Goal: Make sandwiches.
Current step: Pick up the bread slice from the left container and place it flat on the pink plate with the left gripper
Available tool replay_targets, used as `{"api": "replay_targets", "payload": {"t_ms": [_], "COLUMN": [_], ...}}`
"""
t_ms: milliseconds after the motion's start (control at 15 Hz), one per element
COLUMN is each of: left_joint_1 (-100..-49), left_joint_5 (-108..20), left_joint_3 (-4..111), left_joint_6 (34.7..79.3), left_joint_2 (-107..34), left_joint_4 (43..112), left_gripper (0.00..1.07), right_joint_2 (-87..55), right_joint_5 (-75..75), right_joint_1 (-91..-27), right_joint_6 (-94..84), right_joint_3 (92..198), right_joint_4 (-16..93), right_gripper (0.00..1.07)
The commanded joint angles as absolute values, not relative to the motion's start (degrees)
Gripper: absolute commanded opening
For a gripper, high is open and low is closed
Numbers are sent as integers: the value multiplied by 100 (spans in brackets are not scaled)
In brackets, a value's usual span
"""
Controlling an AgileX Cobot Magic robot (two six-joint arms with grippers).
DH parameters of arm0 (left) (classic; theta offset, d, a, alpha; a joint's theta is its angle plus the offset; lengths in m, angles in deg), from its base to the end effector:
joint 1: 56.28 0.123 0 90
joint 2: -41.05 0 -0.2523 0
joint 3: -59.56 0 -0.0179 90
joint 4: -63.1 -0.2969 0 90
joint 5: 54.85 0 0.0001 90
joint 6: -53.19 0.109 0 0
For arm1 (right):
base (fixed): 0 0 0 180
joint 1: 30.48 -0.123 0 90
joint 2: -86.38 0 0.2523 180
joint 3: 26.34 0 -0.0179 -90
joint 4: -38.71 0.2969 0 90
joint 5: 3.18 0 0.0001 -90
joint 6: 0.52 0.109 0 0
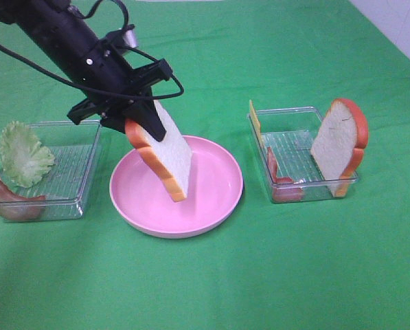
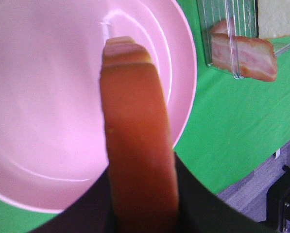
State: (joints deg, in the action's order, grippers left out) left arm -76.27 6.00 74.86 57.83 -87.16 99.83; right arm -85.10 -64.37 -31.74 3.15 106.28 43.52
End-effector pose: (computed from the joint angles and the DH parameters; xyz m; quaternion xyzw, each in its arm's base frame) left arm 0.4087 -0.2093 0.1312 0.0670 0.9553 -0.2875 0.0134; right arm 0.0829 0.0098 0.2922 0.0160 0.8522 0.0643 0.5191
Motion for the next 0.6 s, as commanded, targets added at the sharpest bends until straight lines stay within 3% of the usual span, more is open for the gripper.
{"api": "replay_targets", "payload": {"t_ms": [67, 600], "left_joint_1": [-7845, -8114], "left_joint_5": [239, -500], "left_joint_3": [7463, 7463], "left_joint_6": [5818, 6007], "left_joint_2": [-9008, -9415], "left_joint_4": [10321, 10659], "left_gripper": [0, 0], "right_joint_2": [-8590, -8590], "right_joint_5": [-6357, -6357], "right_joint_1": [-3162, -3162], "right_joint_6": [217, 217], "right_joint_3": [10622, 10622], "right_joint_4": [4358, 4358], "right_gripper": [97, 97]}}
